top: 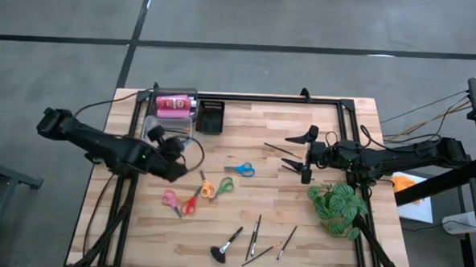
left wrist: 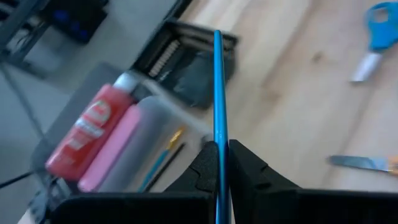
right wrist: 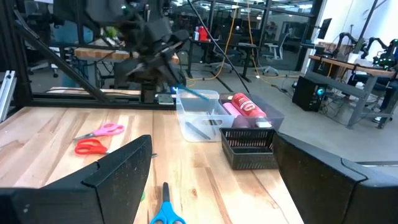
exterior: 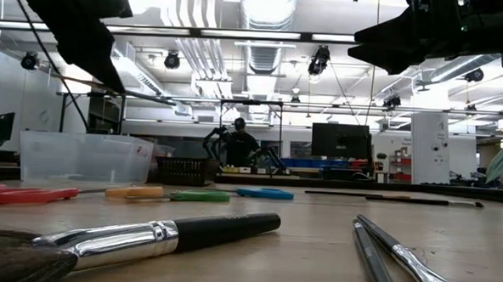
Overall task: Pick & Place Paint Supplies
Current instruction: Put the blue paint brush into the transparent bin
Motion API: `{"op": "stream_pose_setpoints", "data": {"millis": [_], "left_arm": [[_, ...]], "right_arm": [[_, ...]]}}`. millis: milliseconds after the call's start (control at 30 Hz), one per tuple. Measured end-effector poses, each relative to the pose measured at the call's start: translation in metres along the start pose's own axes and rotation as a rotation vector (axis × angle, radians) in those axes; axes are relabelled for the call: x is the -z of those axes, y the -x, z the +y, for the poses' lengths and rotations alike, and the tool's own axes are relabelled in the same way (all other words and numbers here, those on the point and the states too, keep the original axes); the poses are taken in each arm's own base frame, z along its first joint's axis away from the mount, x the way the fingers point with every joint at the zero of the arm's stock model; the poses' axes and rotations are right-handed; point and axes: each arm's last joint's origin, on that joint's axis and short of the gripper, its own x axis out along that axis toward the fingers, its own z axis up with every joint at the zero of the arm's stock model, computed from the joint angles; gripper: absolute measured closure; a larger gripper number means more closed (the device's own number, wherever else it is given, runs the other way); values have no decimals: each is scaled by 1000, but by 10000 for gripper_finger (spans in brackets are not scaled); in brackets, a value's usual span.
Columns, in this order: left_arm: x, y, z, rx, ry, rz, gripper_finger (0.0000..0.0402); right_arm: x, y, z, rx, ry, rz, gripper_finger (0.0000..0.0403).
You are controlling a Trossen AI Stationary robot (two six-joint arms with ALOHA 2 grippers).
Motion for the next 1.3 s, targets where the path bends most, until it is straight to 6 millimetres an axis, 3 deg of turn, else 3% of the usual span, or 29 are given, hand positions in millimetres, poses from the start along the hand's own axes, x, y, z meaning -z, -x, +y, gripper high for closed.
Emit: {"op": "stream_pose_setpoints", "data": {"millis": [167,467,1100,1300], "left_arm": [[-1,-7,20,-52,29,60,388],[-8,-30,35,-71,-131,164,388],[-6,-41,53,-127,181,261,388],[-4,-43,57,-58,156,334,388]], "right_arm": [[0,0,0,0,0,0,72],[0,0,0,0,0,0,72],[0,0,0,1,0,-1,72],[0,0,0,0,0,-1,72]]}}
